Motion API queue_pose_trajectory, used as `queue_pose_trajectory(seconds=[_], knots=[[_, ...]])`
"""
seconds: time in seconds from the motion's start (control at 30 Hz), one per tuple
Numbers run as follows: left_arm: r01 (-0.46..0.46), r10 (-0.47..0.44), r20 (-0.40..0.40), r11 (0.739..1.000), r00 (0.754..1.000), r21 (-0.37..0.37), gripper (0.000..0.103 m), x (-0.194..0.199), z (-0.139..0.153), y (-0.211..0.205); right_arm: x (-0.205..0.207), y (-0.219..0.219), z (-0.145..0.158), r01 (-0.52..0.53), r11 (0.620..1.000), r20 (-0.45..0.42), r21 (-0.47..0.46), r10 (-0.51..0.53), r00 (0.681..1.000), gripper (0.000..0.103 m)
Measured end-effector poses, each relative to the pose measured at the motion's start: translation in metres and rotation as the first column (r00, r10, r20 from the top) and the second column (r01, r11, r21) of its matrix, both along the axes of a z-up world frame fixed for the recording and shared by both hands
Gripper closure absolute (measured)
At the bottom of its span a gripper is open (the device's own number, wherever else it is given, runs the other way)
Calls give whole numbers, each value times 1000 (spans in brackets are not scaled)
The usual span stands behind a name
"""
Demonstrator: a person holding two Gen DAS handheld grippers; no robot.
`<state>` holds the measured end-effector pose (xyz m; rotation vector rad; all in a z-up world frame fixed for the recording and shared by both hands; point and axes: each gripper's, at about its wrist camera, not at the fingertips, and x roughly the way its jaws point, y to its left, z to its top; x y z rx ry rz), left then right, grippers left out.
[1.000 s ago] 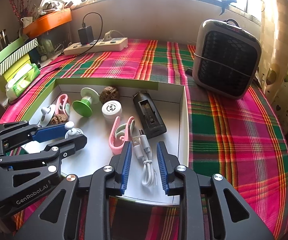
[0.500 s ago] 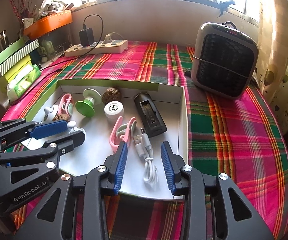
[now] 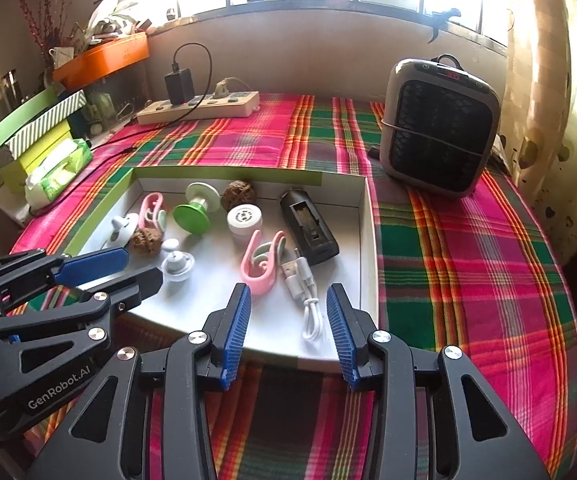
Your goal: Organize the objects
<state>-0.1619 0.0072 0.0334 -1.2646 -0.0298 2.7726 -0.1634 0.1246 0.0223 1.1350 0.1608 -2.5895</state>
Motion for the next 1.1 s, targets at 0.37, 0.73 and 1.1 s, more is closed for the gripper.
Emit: queue_pose_trajectory(seconds=[0.37,0.73,1.1], knots=[[-36,35,-53,999,998,-28,69,34,6,-1,29,1,7,5,1000,-29,-21,-5,1000,61],[-78,77,-41,997,996,-26,69,58,-1,-7,54,-4,2,-20,1000,-29,-22,19,999,52],[-123,124,33,992,992,-24,69,74,-25,-16,66,-4,-22,-4,1000,40,5,3,999,52]])
